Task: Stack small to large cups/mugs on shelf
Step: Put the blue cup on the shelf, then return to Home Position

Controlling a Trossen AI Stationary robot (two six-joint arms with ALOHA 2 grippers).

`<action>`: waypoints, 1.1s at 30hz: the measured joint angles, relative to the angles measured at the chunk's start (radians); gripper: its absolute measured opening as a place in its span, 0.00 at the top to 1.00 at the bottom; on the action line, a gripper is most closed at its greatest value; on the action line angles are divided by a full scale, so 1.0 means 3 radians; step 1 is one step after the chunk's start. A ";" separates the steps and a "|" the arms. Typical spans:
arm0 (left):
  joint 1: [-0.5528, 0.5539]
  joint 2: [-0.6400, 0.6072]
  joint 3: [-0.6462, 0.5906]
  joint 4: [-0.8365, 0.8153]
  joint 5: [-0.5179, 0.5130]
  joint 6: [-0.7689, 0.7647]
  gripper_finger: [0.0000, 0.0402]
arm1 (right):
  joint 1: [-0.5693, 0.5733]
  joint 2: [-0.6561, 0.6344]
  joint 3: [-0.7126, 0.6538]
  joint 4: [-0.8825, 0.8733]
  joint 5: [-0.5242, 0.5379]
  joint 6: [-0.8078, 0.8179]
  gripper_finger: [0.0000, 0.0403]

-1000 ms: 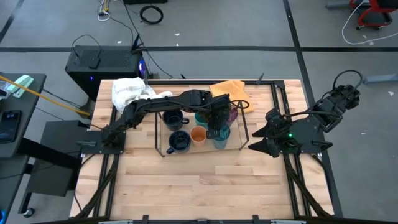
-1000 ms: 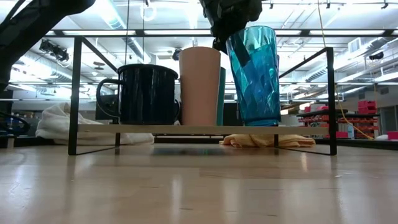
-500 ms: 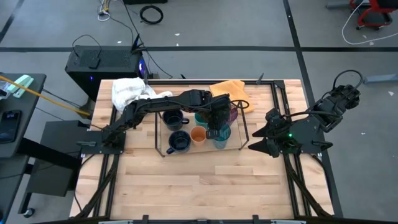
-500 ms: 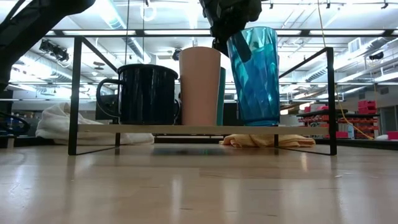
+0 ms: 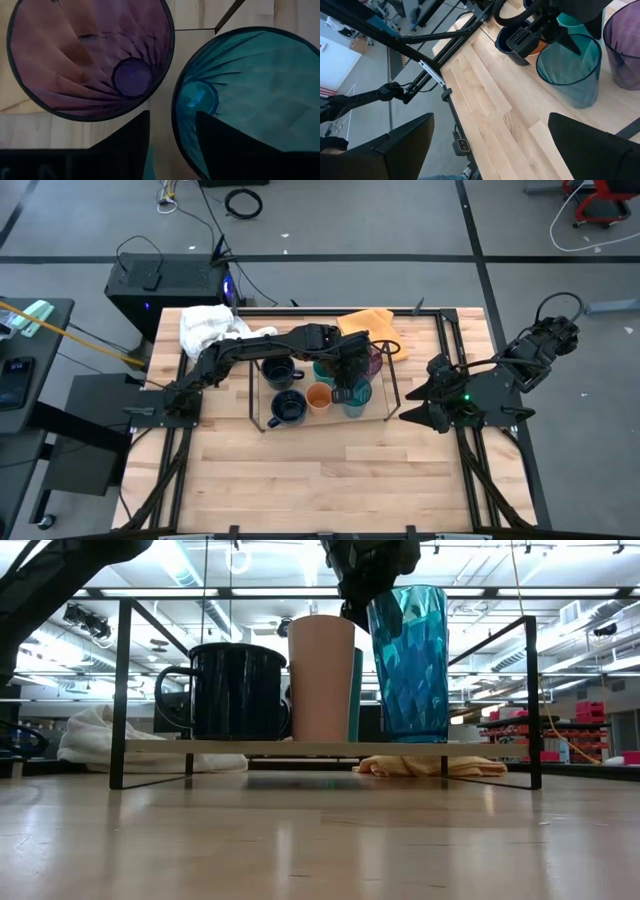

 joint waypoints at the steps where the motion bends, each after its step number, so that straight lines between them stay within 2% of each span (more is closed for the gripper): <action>1: 0.0000 0.0000 0.0000 0.0000 0.0000 0.0000 0.58 | 0.0000 0.0000 0.0000 0.0001 0.0000 0.0000 0.01; 10: 0.0010 -0.0079 0.0001 0.0005 -0.0001 0.0003 0.54 | 0.0000 0.0000 0.0000 0.0000 -0.0001 0.0000 0.01; 22: 0.0024 -0.0254 0.0002 -0.0031 -0.0038 -0.0024 0.55 | 0.0000 -0.0001 0.0000 -0.0008 0.0000 -0.0004 0.01; 28: 0.0012 -0.0464 0.0001 -0.0005 -0.0049 -0.0055 0.55 | -0.0001 -0.0001 0.0000 -0.0009 -0.0001 -0.0024 0.01; 33: -0.0034 -0.0682 0.0001 0.0267 -0.0053 -0.0114 0.57 | 0.0000 -0.0001 0.0000 -0.0008 0.0006 -0.0046 0.01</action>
